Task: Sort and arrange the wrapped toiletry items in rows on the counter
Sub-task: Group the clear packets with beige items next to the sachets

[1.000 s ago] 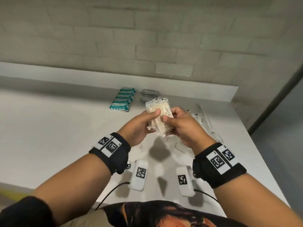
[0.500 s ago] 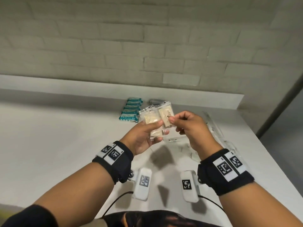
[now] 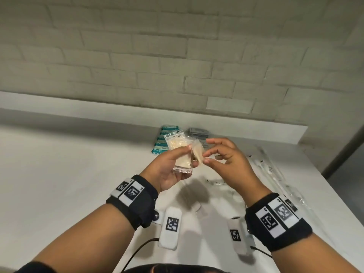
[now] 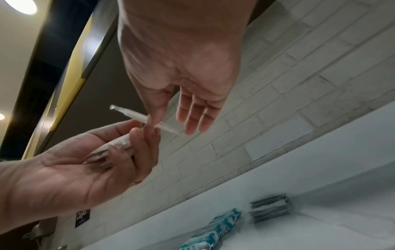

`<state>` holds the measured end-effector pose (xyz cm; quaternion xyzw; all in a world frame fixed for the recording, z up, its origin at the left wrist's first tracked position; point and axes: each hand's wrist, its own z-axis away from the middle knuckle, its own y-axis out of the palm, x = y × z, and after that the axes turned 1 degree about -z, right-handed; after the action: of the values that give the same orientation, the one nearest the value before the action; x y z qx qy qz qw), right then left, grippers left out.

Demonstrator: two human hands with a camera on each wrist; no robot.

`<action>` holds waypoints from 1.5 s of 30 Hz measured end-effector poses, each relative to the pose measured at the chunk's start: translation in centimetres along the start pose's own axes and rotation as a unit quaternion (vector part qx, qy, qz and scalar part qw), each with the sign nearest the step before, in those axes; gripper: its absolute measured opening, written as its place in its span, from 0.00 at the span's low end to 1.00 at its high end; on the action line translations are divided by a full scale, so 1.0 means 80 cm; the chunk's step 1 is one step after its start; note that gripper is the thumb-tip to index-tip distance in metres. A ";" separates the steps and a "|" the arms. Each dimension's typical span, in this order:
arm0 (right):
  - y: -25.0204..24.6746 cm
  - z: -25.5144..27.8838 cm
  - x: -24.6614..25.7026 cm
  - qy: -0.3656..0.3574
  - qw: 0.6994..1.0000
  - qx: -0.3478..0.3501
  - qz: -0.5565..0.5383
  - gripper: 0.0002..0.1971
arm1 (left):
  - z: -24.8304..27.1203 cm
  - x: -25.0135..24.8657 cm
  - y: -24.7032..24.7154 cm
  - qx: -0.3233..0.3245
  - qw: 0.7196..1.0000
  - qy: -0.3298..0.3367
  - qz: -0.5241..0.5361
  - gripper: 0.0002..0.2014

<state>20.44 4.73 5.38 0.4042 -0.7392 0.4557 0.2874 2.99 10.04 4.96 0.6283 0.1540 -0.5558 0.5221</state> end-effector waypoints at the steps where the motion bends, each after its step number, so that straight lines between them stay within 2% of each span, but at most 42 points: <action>1: 0.000 -0.001 0.001 -0.017 0.999 0.018 0.022 0.06 | -0.004 -0.001 -0.002 -0.003 1.000 0.001 -0.002 0.06; 3: -0.001 -0.002 0.005 -0.050 0.995 0.048 0.070 0.04 | -0.009 0.000 -0.001 0.003 1.000 -0.002 -0.015 0.06; 5: 0.002 -0.005 0.008 -0.047 0.994 0.053 0.085 0.06 | -0.012 0.003 0.000 0.016 0.999 -0.003 -0.030 0.08; 8: 0.007 -0.011 0.008 0.067 0.997 -0.002 -0.048 0.17 | -0.012 0.009 0.002 0.029 0.999 0.004 -0.029 0.14; 11: 0.009 -0.016 0.002 0.142 0.982 -0.033 -0.123 0.28 | -0.012 0.017 0.001 0.018 0.998 0.030 -0.057 0.11; 12: 0.009 -0.016 0.001 0.155 0.978 -0.025 -0.138 0.27 | -0.013 0.020 0.001 0.011 0.996 0.038 -0.076 0.10; 15: 0.006 -0.015 -0.005 0.194 0.961 -0.014 -0.194 0.10 | -0.014 0.023 0.003 -0.005 0.993 0.064 -0.095 0.08; 18: -0.002 -0.011 -0.014 0.227 0.955 -0.015 -0.191 0.14 | -0.018 0.025 0.003 -0.006 0.993 0.075 -0.093 0.07; 21: -0.005 -0.007 -0.018 0.229 0.952 -0.023 -0.200 0.19 | -0.019 0.029 0.004 0.015 0.993 0.065 -0.096 0.10; 23: -0.004 -0.005 -0.017 0.227 0.954 -0.019 -0.198 0.18 | -0.019 0.033 0.006 0.015 0.993 0.062 -0.102 0.11; 27: -0.007 -0.007 -0.020 0.225 0.964 -0.001 -0.140 0.04 | -0.024 0.035 0.002 -0.015 0.990 0.065 -0.128 0.12; 31: -0.013 -0.015 -0.016 0.212 0.975 0.056 -0.044 0.05 | -0.025 0.036 -0.001 -0.012 0.974 0.056 -0.219 0.17; 34: -0.017 -0.019 -0.007 0.207 0.974 0.094 0.000 0.03 | -0.026 0.037 -0.002 -0.001 0.971 0.044 -0.236 0.17; 36: -0.021 -0.021 -0.009 0.195 0.974 0.092 0.062 0.01 | -0.027 0.039 -0.004 -0.003 0.969 0.029 -0.243 0.15; 38: -0.024 -0.024 -0.018 0.178 0.956 0.065 0.224 0.04 | -0.028 0.041 -0.007 -0.032 0.972 0.013 -0.232 0.12; 39: -0.025 -0.025 -0.024 0.185 0.946 0.052 0.260 0.04 | -0.029 0.042 -0.010 -0.052 0.977 0.003 -0.209 0.11; 41: -0.026 -0.022 -0.032 0.234 0.939 0.068 0.241 0.04 | -0.029 0.042 -0.016 -0.084 0.985 -0.016 -0.150 0.07; 43: -0.022 -0.015 -0.038 0.260 0.928 0.129 0.235 0.05 | -0.029 0.041 -0.023 -0.107 0.990 -0.042 -0.082 0.04; 45: -0.012 -0.005 -0.039 0.263 0.888 0.242 0.290 0.09 | -0.028 0.040 -0.030 -0.105 0.992 -0.065 -0.009 0.07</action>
<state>22.91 5.89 3.49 0.0942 -0.5877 0.7731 0.2192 3.41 11.59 0.68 0.5314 0.1828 -0.5805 0.5892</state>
